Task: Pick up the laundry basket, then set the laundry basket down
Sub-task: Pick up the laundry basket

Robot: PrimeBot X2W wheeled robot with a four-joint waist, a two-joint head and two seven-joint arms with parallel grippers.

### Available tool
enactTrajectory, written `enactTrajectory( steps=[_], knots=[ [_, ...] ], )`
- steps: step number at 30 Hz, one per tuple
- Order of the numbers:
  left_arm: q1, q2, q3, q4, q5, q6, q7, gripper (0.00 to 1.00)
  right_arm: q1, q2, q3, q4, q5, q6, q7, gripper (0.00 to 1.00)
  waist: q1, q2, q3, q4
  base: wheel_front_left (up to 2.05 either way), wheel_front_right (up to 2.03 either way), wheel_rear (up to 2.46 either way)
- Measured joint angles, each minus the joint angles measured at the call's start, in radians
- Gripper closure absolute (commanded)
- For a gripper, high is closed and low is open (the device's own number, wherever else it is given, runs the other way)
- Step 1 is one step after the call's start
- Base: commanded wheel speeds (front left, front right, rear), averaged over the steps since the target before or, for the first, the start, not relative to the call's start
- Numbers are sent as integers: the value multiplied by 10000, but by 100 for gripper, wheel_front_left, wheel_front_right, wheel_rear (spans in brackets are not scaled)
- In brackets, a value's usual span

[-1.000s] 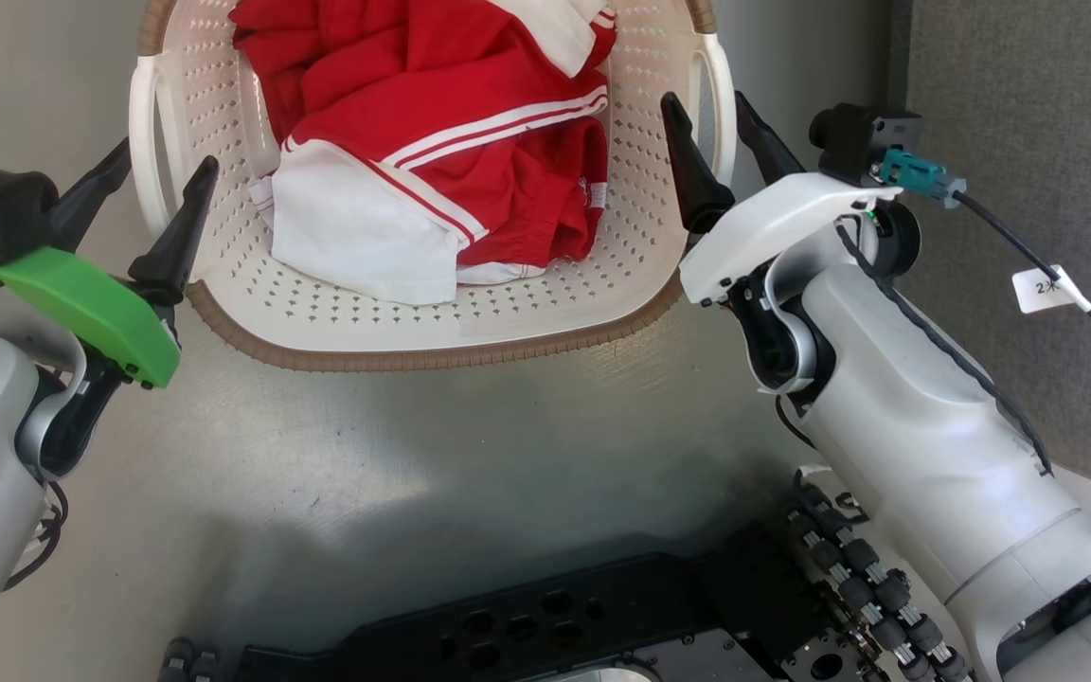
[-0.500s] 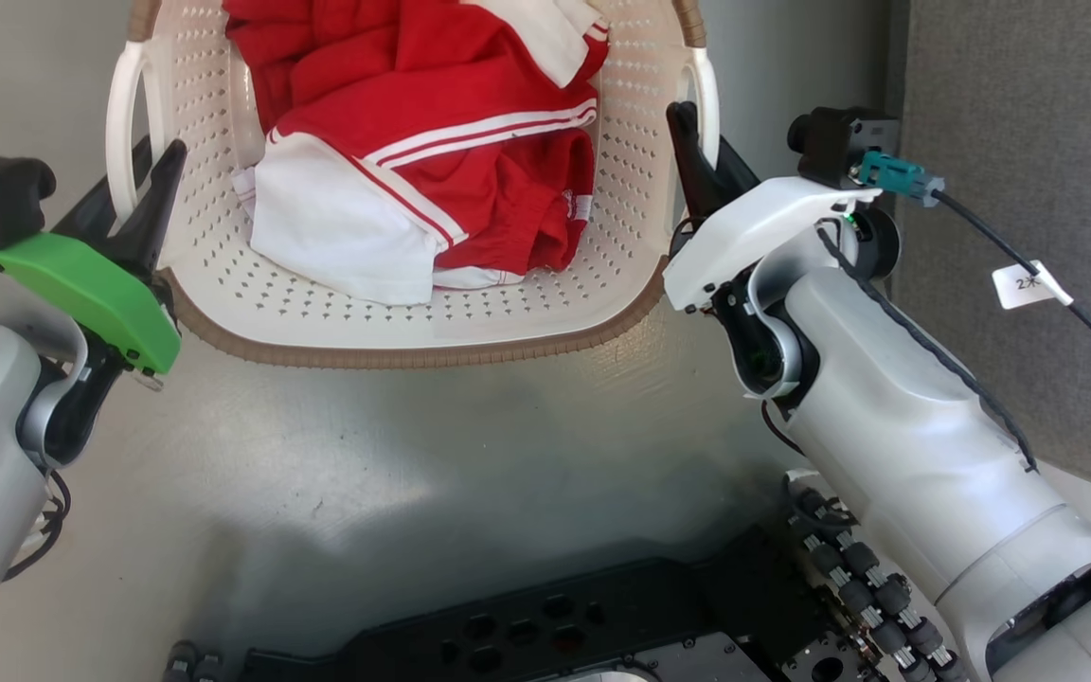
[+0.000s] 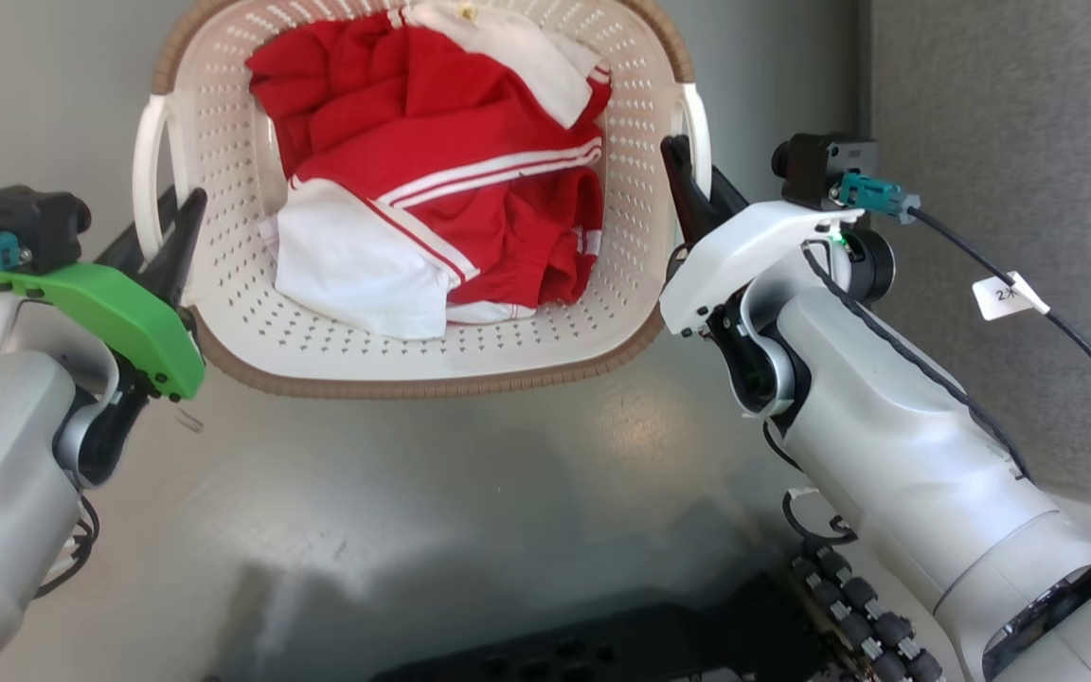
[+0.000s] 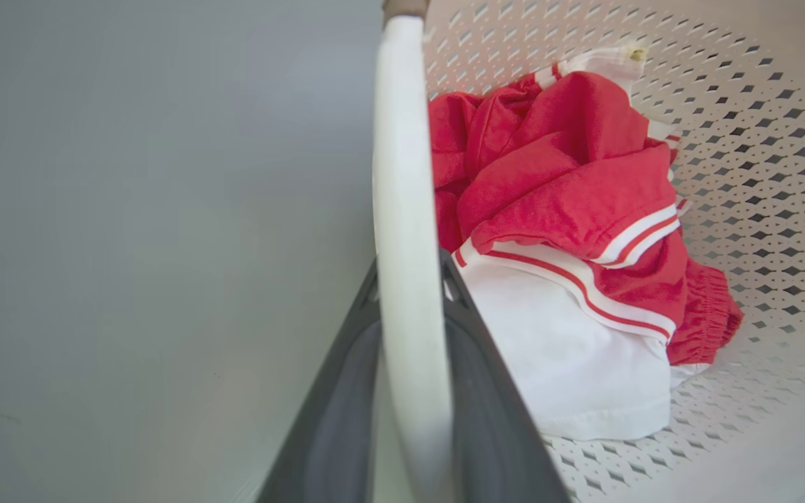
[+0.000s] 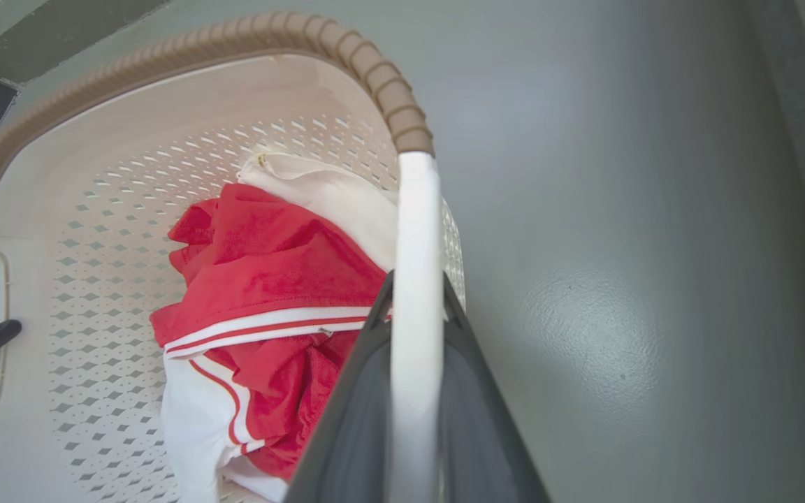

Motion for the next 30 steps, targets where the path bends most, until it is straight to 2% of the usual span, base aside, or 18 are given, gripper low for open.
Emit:
enactTrajectory(
  steps=[15, 30],
  knots=[
    [223, -399, -587, 794, -993, 2, 48, 100, 224, -63, 1264, 642, 1083, 15, -2, 100, -1, 0, -1982, 159, 0, 0, 0],
    [1242, -1287, -1152, 2063, -2046, 0, 1208, 100, 676, -67, 2290, 1714, 2090, 639, 834, 100, -2, 0, -4207, 300, 0, 0, 0]
  ],
)
